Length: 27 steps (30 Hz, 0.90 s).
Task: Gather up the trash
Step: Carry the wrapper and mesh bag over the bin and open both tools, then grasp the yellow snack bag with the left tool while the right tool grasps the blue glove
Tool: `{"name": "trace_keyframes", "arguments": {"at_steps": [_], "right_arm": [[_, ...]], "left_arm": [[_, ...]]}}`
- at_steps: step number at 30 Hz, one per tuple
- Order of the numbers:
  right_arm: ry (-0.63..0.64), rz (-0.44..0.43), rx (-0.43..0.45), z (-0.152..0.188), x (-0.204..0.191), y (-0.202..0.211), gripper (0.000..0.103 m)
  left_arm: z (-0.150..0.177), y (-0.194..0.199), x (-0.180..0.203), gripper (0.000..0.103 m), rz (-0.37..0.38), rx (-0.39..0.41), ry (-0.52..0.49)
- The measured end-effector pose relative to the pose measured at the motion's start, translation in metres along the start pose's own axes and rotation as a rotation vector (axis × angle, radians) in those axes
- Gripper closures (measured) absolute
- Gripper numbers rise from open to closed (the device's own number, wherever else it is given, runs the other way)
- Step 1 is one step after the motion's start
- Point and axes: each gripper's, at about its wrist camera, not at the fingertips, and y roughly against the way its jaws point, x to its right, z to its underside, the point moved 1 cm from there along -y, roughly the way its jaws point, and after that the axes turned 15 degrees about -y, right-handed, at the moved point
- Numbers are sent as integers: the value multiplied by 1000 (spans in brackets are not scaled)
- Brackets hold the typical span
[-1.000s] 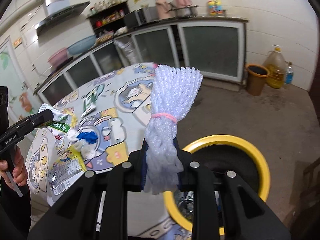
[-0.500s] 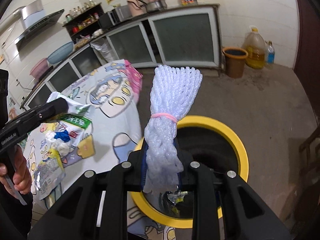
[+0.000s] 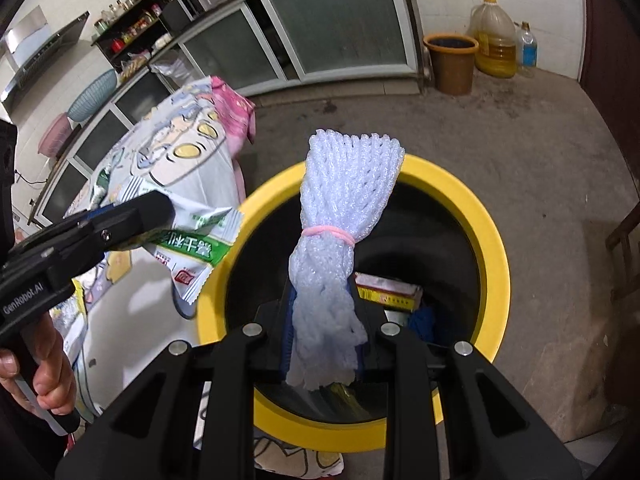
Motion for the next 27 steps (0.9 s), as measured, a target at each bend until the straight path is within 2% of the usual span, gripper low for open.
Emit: {"name": "trace_keyframes", "arguments": {"at_steps": [3, 5, 7, 9, 10, 14, 17, 22, 27], "right_arm": [[-1, 5, -18, 0, 5, -5, 79], [-6, 1, -27, -2, 7, -7, 75], [-17, 7, -26, -3, 10, -6, 59], [-36, 11, -16, -6, 15, -4, 48], [-45, 12, -15, -7, 17, -4, 46], [-71, 22, -13, -5, 26, -1, 39], [-81, 17, -13, -2, 27, 3, 39], [-86, 11, -10, 0, 21, 8, 39], [-21, -11, 15, 2, -7, 21, 39]], "left_arm": [[-1, -5, 2, 80, -2, -7, 3], [0, -6, 2, 68, -2, -7, 19], [1, -3, -1, 31, -27, 3, 42], [3, 5, -7, 18, -36, 32, 81], [3, 7, -10, 11, -39, 35, 97], [9, 19, -21, 8, -63, 46, 161], [12, 32, -30, 8, -71, 62, 177], [14, 55, -33, 8, -82, 96, 176], [21, 94, -37, 8, -105, 146, 139]]}}
